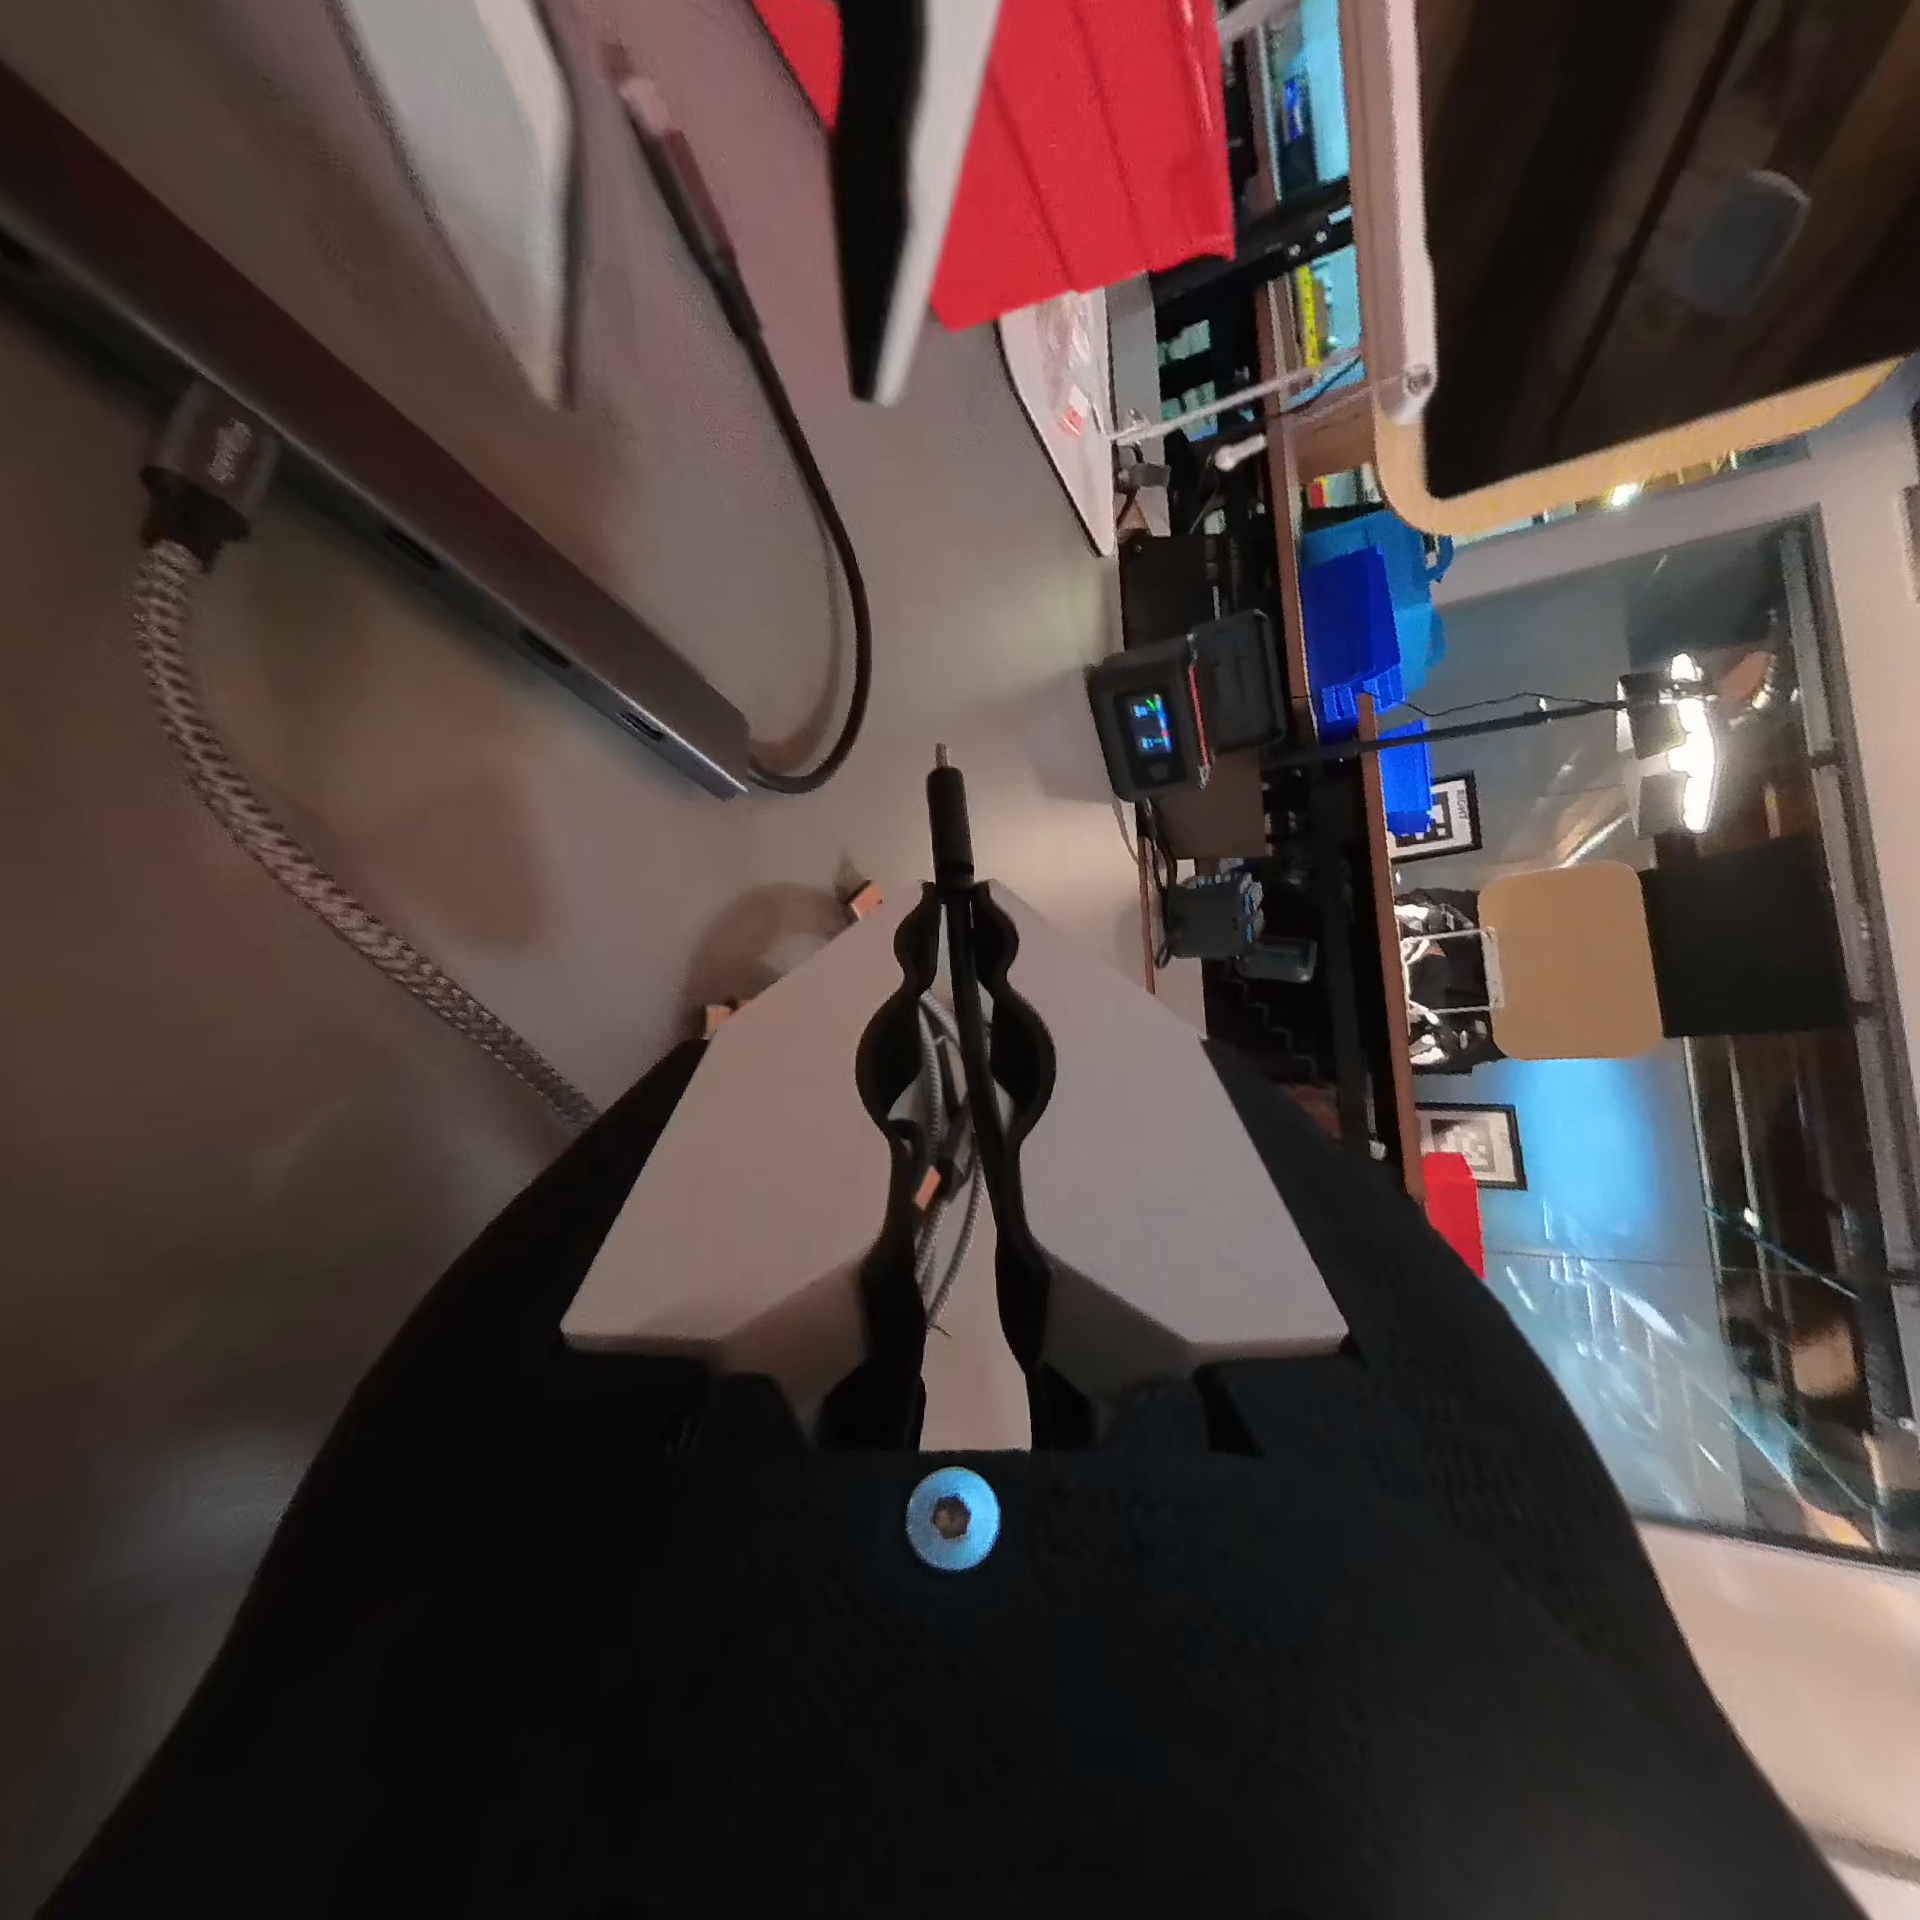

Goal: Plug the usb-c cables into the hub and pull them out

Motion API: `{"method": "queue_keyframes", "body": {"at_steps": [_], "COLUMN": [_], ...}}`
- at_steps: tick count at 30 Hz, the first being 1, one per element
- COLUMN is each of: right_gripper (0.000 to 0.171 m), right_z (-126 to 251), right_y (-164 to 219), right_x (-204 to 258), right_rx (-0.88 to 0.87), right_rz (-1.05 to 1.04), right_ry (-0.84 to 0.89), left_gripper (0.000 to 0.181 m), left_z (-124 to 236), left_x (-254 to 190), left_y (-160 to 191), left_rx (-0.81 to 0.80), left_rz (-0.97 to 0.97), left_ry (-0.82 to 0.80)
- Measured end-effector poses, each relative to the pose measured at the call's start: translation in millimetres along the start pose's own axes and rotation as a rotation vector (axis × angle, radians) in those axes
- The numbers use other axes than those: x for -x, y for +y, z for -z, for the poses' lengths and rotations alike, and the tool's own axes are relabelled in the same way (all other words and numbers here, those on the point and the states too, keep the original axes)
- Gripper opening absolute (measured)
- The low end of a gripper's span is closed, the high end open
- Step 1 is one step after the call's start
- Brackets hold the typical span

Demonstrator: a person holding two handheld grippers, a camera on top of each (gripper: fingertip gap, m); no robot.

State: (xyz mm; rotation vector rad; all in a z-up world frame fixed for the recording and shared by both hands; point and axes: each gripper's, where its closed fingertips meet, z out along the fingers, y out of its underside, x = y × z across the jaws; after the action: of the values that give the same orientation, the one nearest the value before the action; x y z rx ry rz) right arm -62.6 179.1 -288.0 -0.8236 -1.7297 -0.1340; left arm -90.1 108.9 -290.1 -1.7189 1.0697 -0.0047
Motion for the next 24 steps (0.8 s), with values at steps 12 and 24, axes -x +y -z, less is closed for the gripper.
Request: {"method": "queue_keyframes", "body": {"at_steps": [12,24], "right_gripper": [0.005,0.005], "right_z": [-24.3,-24.1], "right_y": [29.8,14.1], "right_x": [24.0,43.2], "right_rx": [0.221,0.128], "right_rz": [0.02,-0.028], "right_ry": [-0.077,-0.191], "left_gripper": [0.05,0.062], "left_z": [20.8,8.7], "left_x": [-50.5,-40.3], "left_y": [24.8,19.5], "left_rx": [0.129,0.107], "left_rz": [-0.028,-0.294], "left_ry": [0.142,0.049]}}
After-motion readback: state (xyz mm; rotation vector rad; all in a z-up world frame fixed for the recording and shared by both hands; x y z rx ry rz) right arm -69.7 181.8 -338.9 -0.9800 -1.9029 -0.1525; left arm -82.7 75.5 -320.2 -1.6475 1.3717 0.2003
